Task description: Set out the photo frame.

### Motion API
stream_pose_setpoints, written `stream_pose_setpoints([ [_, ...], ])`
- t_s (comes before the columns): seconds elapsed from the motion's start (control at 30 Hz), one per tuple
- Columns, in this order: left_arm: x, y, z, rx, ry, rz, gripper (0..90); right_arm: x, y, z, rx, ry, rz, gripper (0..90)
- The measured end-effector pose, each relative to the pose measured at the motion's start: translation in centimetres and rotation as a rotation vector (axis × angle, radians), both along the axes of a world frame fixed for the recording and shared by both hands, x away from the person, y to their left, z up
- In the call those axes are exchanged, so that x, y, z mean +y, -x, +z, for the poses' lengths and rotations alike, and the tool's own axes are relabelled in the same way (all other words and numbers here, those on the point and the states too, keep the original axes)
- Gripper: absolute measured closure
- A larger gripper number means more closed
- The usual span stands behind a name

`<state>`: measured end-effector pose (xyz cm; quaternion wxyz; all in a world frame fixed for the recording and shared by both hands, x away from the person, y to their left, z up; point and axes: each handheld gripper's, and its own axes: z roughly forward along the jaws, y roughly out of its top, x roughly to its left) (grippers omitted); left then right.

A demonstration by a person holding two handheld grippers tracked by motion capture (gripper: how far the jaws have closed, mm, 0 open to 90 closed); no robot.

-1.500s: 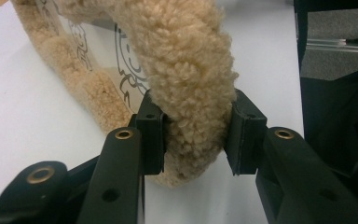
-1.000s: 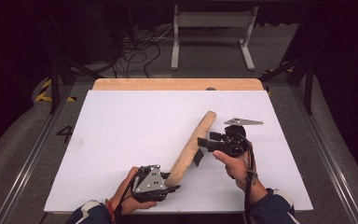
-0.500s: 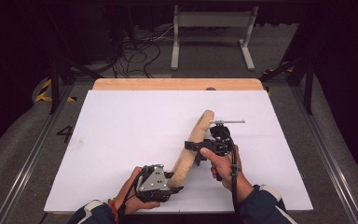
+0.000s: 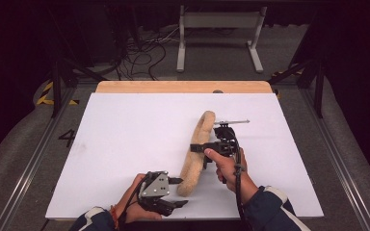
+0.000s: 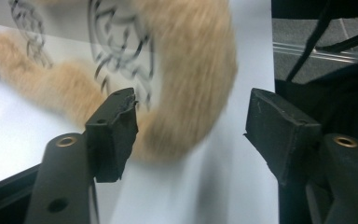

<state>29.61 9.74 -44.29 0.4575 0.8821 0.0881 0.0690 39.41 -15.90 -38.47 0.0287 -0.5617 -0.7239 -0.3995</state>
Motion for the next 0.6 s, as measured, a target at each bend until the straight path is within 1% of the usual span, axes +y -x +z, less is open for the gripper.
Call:
stream_pose_setpoints([
  [0.03, 1.0, -0.2, 0.0, 0.007, -0.006, 0.026, 33.2, 0.0, -0.1, 0.1, 0.001, 0.007, 0.012, 41.7],
  [0.07, 1.7, -0.3, -0.1, 0.026, 0.008, 0.052, 32.4, 0.0, -0.2, 0.3, -0.002, 0.020, 0.030, 43.9],
  [0.1, 2.5, -0.4, -0.2, 0.038, 0.007, 0.073, 32.0, 0.0, -0.3, 0.5, -0.001, 0.027, 0.043, 45.4],
  [0.13, 3.4, -0.5, -0.2, 0.040, -0.003, 0.092, 31.8, 0.0, -0.4, 0.6, -0.002, 0.036, 0.051, 47.2],
  [0.17, 3.8, -0.5, -0.3, 0.042, -0.005, 0.104, 31.0, 0.1, -0.5, 0.9, -0.006, 0.059, 0.066, 49.5],
  [0.23, 5.1, -0.7, -0.6, 0.058, -0.017, 0.131, 30.3, 0.3, -0.6, 1.2, -0.016, 0.090, 0.087, 54.2],
  [0.3, 6.0, -0.9, -0.7, 0.067, -0.024, 0.158, 30.3, 0.4, -0.8, 1.8, -0.038, 0.142, 0.123, 60.8],
  [0.33, 6.0, -0.9, -0.7, 0.067, -0.024, 0.158, 30.3, 0.4, -0.8, 1.8, -0.038, 0.142, 0.123, 60.8],
  [0.37, 6.4, -0.9, -0.8, 0.074, -0.027, 0.166, 30.3, 0.4, -1.0, 2.0, -0.045, 0.156, 0.149, 63.3],
  [0.4, 6.5, -1.0, -0.8, 0.076, -0.022, 0.172, 30.2, 0.4, -1.3, 2.0, -0.037, 0.156, 0.179, 64.1],
  [0.47, 6.6, -1.2, -0.7, 0.076, -0.021, 0.177, 30.2, 0.6, -1.5, 2.2, -0.039, 0.175, 0.205, 64.0],
  [0.53, 6.6, -1.3, -0.7, 0.073, -0.020, 0.179, 30.3, 0.9, -1.8, 2.3, -0.044, 0.192, 0.244, 64.6],
  [0.6, 6.7, -1.4, -0.6, 0.072, -0.019, 0.185, 30.3, 1.0, -1.9, 2.4, -0.048, 0.191, 0.290, 65.4],
])
